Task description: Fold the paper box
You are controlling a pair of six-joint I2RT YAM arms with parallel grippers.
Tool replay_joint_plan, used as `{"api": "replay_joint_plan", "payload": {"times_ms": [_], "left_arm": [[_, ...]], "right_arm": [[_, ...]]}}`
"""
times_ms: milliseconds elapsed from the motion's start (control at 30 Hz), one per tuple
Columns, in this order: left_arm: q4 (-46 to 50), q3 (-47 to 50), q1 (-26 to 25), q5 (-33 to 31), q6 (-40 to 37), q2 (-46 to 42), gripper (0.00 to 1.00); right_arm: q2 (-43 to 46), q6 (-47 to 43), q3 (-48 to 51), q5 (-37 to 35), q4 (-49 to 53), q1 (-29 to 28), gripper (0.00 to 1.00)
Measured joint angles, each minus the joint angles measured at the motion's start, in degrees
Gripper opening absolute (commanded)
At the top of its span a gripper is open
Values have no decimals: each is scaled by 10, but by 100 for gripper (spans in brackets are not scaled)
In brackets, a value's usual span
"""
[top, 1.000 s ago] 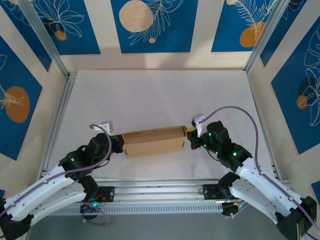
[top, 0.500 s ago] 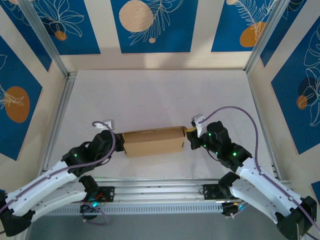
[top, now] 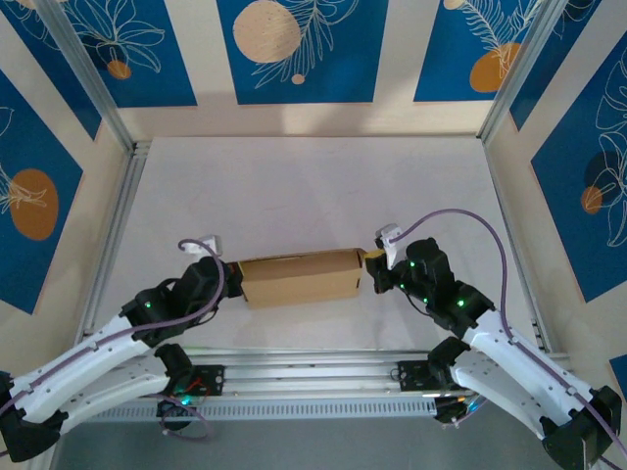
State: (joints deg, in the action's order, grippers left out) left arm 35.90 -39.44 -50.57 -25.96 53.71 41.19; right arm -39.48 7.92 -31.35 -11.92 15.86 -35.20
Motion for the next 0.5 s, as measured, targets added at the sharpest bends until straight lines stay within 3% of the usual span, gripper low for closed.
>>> {"api": "replay_joint_plan", "payload": {"times_ms": [500], "left_arm": [[85,-40,-2,0,9,3,0]], "right_arm": [[1,-4,0,25,-1,0,5]]}}
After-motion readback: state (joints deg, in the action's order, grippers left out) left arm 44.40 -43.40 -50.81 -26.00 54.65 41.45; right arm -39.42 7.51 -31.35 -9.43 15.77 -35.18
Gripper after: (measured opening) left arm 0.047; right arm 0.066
